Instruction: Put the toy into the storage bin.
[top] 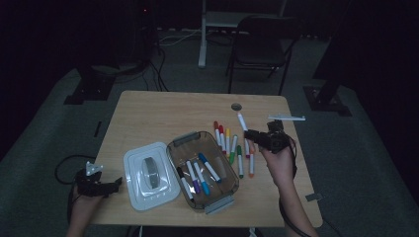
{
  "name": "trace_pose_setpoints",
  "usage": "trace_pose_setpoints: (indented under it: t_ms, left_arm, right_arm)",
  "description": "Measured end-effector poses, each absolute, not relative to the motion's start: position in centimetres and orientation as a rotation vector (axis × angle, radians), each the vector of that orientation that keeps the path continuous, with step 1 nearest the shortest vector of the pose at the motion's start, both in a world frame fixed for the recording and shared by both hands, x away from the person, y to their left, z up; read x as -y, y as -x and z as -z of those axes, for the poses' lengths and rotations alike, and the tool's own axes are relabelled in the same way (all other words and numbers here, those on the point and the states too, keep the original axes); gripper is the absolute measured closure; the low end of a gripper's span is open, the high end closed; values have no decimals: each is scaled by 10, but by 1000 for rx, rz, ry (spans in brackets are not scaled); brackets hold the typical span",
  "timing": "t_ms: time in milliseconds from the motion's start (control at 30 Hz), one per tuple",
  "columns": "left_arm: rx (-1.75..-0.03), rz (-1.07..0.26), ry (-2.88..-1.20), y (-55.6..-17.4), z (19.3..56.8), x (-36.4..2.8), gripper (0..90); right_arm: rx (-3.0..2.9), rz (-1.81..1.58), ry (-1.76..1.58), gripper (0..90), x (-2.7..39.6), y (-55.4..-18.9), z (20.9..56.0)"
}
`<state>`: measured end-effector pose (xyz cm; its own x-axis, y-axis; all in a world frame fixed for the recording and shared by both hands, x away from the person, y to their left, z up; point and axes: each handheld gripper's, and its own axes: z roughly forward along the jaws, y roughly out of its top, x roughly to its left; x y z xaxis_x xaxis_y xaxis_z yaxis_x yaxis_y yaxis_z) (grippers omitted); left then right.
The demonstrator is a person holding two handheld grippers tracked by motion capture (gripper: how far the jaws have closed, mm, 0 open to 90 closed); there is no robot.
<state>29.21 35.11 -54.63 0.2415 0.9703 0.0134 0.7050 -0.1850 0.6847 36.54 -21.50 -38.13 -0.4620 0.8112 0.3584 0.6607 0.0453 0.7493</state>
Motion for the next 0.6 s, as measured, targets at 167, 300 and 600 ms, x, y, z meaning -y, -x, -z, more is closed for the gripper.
trace_pose_setpoints:
  t_ms: [167, 300, 600]
  left_arm:
    - [-1526, -619, -1962, -292, 546, -351, 5]
    - [-1526, -619, -1961, -292, 546, -351, 5]
    - [-1527, -616, -1961, -292, 546, -351, 5]
  right_arm:
    - [-2222, -1456, -1421, 770, 184, -349, 367]
    - [-2261, -1492, -1368, 770, 168, -340, 364]
    - [-2459, -1509, -1223, 770, 111, -323, 371]
